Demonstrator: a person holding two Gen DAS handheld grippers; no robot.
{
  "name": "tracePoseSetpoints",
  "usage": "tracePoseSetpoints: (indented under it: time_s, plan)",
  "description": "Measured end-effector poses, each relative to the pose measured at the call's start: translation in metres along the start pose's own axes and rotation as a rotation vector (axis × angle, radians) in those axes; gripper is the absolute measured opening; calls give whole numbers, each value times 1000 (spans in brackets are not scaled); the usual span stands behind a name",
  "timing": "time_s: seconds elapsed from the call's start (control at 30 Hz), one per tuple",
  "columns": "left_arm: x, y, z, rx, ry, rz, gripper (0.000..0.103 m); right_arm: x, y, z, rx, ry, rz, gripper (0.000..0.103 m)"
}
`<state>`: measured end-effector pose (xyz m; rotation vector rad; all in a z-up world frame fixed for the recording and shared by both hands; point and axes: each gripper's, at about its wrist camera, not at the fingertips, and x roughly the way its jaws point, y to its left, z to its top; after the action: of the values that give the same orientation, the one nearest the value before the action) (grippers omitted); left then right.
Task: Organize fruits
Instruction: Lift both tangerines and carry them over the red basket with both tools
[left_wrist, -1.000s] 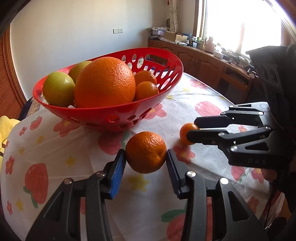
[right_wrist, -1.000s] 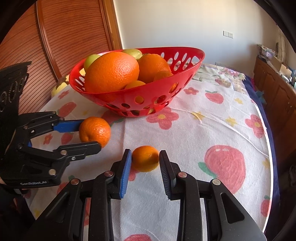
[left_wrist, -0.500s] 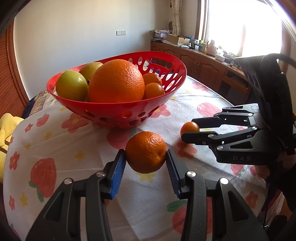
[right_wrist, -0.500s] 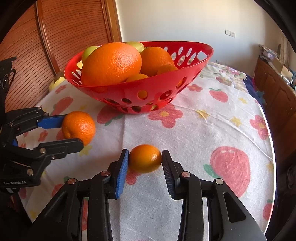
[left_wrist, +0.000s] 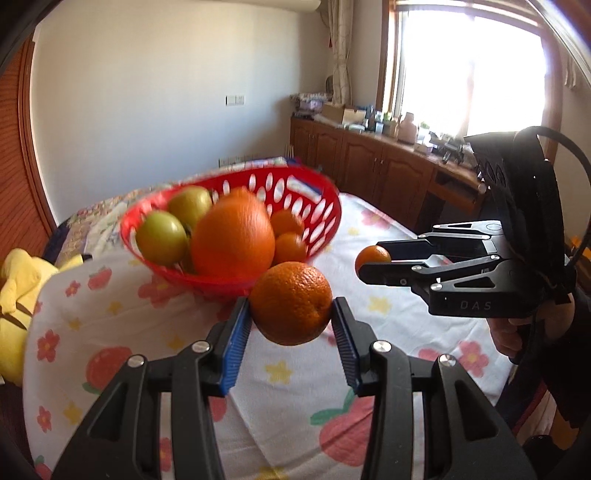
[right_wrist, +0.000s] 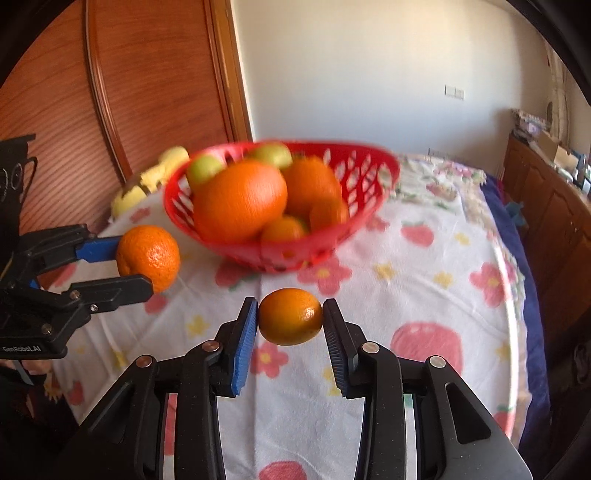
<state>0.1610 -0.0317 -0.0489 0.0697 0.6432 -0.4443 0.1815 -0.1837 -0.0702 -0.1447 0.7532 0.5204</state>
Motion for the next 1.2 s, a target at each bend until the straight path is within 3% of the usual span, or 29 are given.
tracePoseSetpoints:
  time_s: [0.27,0.53,0.9,1.2]
  plan:
    - [-10,11,34,13,-69,30,43,-14,-2,46,-51,-92,-1,36]
    - [15,29,66,14,-75,52,43,30,-22,78,-68,-66,-52,36]
    - [64,37,87,9,-42,50,43,66,-47,85,-48,-36,-72,36]
    - [87,26,88,29,-13,41,43,50,-57,82,2,-74,-34,43]
